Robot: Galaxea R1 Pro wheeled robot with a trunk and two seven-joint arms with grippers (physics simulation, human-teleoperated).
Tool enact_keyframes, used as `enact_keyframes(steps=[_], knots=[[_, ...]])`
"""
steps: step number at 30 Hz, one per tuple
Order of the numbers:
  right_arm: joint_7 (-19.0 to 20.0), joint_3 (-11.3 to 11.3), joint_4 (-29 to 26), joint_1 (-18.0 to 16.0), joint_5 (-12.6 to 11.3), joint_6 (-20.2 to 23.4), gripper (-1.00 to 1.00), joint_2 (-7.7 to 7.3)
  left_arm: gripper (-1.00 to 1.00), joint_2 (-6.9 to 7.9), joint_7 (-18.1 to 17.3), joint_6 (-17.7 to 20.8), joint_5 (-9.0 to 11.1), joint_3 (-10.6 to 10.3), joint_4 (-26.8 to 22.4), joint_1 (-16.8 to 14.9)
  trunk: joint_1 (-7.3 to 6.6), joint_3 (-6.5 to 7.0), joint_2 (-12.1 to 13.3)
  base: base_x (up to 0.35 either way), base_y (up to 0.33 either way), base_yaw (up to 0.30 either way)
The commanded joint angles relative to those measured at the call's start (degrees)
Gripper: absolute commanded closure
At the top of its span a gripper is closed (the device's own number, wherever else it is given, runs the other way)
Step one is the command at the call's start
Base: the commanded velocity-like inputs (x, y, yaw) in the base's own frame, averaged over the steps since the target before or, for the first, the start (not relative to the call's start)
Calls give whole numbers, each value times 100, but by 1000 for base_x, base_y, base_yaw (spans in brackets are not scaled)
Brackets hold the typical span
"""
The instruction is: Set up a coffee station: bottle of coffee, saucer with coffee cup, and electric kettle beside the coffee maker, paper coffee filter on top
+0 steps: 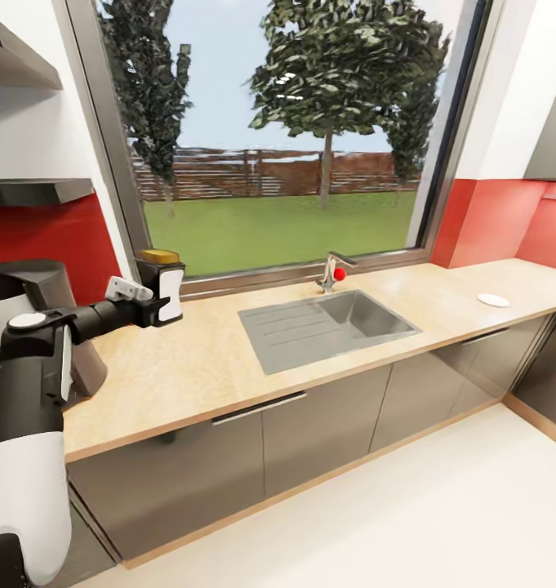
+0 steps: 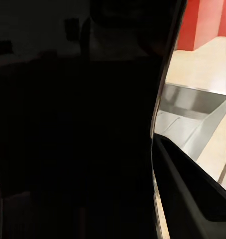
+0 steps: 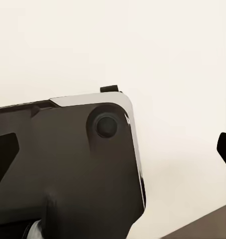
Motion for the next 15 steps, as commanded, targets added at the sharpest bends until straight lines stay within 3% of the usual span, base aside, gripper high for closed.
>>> enact_keyframes(steps=[1, 3, 5, 6, 7, 12, 15], knots=[[-1, 6, 4, -5, -60, -22, -100, 0, 100, -19, -42, -36, -55, 12, -2, -2, 6, -13, -13, 211, -215, 0], [-1, 6, 4, -5, -60, -22, -100, 0, 100, -53, 79, -216, -65, 17, 4, 128, 6, -13, -13, 228, -203, 0], [-1, 6, 4, -5, -60, -22, -100, 0, 100, -134, 782, -499, -40, 23, 12, 442, 6, -13, -13, 239, -193, 0], [-1, 6, 4, -5, -60, -22, -100, 0, 100, -296, 1365, -712, -34, 26, 22, 740, 6, -13, -13, 242, -190, 0], [-1, 6, 9, -5, -60, -22, -100, 0, 100, -573, 2020, -1244, -29, 26, 73, 1199, 6, -13, -13, 243, -189, 0], [-1, 6, 31, -5, -60, -22, -100, 0, 100, -1074, 3170, -2248, -30, 11, 146, 1908, 6, -13, -13, 243, -188, 0], [-1, 6, 37, -5, -60, -22, -100, 0, 100, -1203, 3640, -2456, -25, 8, 144, 2213, 6, -13, -13, 211, -155, 0]])
